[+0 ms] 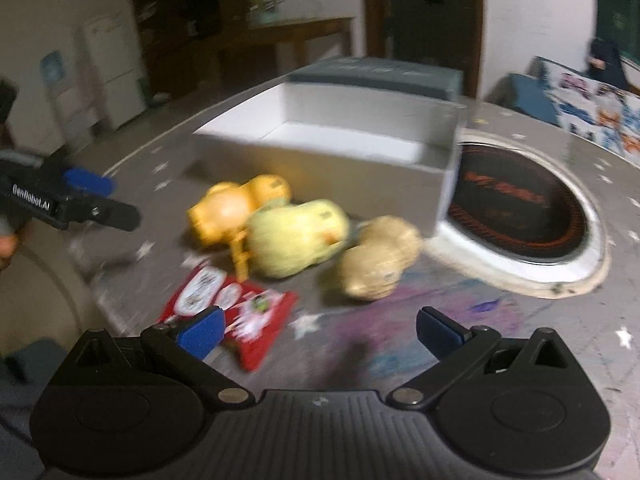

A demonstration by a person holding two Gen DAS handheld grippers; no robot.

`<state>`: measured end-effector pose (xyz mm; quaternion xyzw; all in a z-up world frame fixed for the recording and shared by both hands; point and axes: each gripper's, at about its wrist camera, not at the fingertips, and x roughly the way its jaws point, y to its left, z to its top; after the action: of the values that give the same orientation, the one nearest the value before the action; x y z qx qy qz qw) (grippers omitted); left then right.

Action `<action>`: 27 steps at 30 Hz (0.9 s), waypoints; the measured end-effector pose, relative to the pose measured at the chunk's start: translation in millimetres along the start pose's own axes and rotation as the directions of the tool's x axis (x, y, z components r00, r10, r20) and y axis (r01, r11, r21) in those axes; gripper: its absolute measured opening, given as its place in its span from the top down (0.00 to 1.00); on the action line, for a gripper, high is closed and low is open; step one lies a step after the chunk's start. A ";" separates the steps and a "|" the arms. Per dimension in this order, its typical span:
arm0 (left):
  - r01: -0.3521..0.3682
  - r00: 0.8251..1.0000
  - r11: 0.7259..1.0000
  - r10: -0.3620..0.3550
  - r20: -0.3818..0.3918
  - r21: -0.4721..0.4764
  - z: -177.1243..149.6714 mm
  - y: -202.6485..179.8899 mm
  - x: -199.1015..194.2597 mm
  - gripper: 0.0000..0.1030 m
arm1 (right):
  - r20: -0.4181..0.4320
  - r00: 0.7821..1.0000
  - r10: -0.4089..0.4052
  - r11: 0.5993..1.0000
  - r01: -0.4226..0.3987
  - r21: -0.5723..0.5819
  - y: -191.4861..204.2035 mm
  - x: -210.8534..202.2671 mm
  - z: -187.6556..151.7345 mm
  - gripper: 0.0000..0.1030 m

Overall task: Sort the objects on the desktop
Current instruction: 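Move the left tool toward the red milk-drink packet beside the box, then close the left tool on the red milk-drink packet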

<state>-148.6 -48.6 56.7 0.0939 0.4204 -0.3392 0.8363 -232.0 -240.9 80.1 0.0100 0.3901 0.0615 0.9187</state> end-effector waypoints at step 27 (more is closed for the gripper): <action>0.287 0.947 0.957 -0.279 -0.157 0.031 7.7 -37.2 47.0 0.32 | -0.088 0.990 0.108 0.986 -0.119 -0.120 22.7 18.1 -6.8 0.35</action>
<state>-148.2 -102.9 30.3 0.0802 0.4826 -0.4588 0.7417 -226.7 -216.4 64.0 -0.0281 0.4214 0.1385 0.8958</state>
